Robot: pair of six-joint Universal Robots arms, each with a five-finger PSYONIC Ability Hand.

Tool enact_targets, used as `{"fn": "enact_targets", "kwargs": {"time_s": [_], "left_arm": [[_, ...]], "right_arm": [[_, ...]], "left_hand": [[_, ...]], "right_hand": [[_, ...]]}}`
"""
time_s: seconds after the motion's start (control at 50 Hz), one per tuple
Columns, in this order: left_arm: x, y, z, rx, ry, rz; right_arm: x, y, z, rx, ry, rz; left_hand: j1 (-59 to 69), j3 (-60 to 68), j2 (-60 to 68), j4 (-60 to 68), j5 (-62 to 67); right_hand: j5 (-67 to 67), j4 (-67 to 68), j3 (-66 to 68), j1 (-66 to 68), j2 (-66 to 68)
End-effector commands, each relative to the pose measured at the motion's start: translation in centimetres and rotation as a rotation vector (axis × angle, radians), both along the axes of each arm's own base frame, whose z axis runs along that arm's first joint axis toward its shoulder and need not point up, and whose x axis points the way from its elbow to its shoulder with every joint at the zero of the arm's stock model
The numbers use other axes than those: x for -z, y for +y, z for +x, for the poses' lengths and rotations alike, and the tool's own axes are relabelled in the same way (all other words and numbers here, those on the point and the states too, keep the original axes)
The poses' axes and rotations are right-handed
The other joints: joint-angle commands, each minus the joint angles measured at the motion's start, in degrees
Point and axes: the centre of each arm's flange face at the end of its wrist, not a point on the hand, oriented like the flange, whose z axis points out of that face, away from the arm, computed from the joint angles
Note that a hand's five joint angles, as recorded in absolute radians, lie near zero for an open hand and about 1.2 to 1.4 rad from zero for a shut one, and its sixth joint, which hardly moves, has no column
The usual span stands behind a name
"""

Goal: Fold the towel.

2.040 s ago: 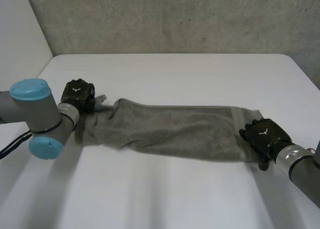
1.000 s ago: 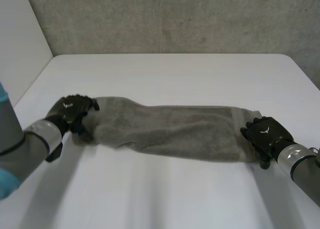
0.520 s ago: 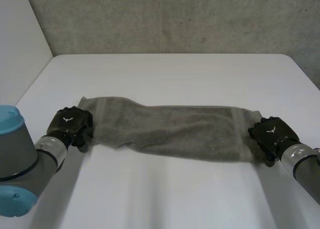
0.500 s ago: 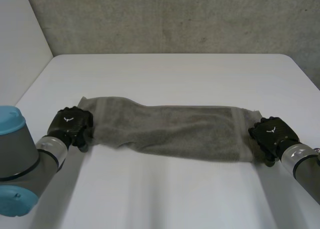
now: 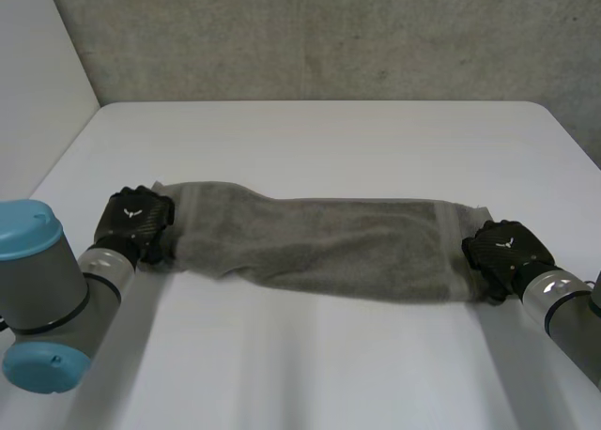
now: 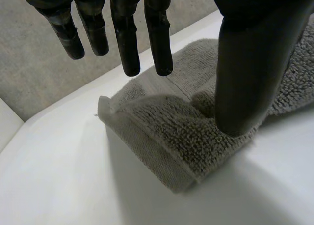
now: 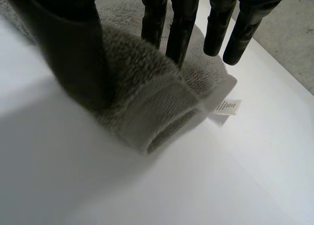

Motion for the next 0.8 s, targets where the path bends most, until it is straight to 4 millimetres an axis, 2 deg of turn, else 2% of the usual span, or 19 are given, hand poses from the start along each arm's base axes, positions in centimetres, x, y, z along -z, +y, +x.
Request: {"fn": "enact_targets", "kwargs": {"time_s": [0.02, 0.04, 0.06, 0.18, 0.38, 0.66, 0.8], "left_arm": [[0.2, -0.5, -0.2, -0.004, -0.001, -0.001], [0.3, -0.6, -0.2, -0.002, -0.001, 0.0], [0.3, -0.6, -0.2, -0.002, -0.001, 0.0], [1.0, -0.6, -0.5, 0.001, -0.008, 0.017], [1.0, 0.6, -1.4, 0.039, -0.02, 0.02], [1.5, 0.7, -0.6, 0.023, -0.036, 0.039], [2.1, 0.2, -0.3, 0.021, -0.105, 0.015]], "right_arm": [[0.4, -0.2, 0.2, -0.009, -0.001, 0.006], [0.4, -0.2, 0.2, -0.009, -0.001, 0.006], [0.5, -0.3, 0.3, -0.014, 0.001, 0.005], [0.1, -0.9, 0.0, 0.0, -0.002, -0.013], [-0.6, -1.7, -0.8, 0.025, -0.014, -0.045], [-1.0, -2.2, -1.2, 0.038, -0.02, -0.056], [-1.0, -2.3, -1.4, 0.044, -0.019, -0.057]], "left_hand": [[1.07, -2.77, 1.25, -3.11, 0.78], [1.57, -2.77, 1.75, -3.11, 1.28], [1.58, -2.77, 1.75, -3.11, 1.29], [2.42, -2.77, 2.59, -3.11, 2.13], [0.74, -2.77, 0.92, -3.11, 0.45], [-2.96, -2.77, -2.79, -3.11, -3.25], [-1.29, -2.77, -1.12, -3.11, -1.58]], "right_hand": [[23.72, -4.37, -2.65, 23.18, 22.97], [23.82, -4.37, -2.65, 23.27, 23.06], [30.59, -4.37, -2.65, 30.04, 29.83], [30.65, -4.37, -2.65, 30.11, 29.9], [30.65, -4.37, -2.65, 30.11, 29.9], [30.65, -4.37, -2.65, 30.11, 29.9], [30.65, -4.37, -2.65, 30.11, 29.9]]}}
